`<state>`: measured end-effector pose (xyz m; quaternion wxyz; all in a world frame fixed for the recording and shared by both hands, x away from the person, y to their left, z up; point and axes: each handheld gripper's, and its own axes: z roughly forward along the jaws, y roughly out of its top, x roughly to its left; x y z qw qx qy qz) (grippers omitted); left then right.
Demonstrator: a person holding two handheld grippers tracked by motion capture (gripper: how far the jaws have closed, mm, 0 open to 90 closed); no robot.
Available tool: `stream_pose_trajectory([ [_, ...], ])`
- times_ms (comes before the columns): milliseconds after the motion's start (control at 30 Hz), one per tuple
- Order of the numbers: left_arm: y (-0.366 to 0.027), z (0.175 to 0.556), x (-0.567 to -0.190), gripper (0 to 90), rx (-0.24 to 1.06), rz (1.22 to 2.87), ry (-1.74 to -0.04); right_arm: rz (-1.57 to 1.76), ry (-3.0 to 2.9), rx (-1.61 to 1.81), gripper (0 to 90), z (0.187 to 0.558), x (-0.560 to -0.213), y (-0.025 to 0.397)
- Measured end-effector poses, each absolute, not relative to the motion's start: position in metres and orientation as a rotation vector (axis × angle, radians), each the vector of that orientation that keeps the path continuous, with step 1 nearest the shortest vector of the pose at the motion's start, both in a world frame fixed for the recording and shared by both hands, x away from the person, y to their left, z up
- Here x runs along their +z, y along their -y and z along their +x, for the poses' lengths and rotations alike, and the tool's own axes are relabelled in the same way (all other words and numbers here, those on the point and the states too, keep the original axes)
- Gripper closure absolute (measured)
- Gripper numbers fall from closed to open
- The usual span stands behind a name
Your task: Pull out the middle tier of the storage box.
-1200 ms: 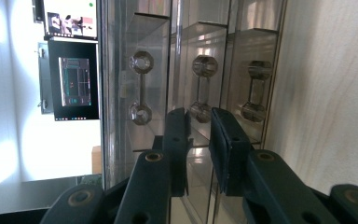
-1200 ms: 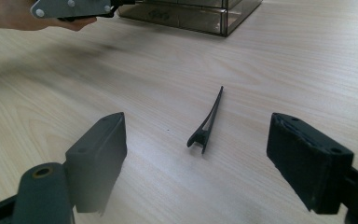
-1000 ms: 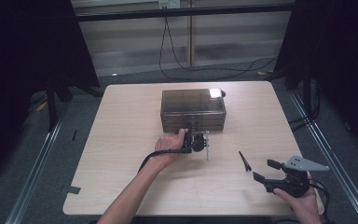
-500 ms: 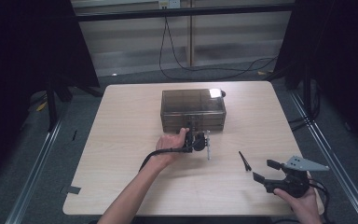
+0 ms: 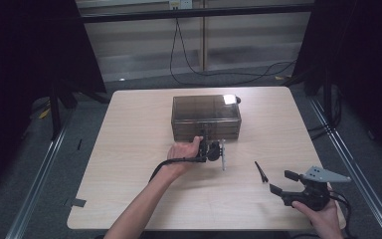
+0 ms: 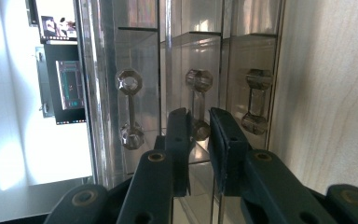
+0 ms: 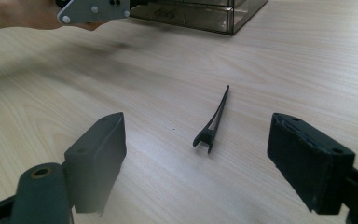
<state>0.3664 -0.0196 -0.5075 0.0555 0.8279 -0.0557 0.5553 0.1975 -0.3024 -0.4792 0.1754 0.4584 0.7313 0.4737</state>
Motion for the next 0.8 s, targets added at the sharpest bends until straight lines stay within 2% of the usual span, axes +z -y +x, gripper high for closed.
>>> stream_pose_trajectory([
  [800,0.0211,0.3613,-0.5083,80.3,1.71,2.523,0.175,1.305,-2.077,1.342,19.7,0.1983,-0.4795,0.3019],
])
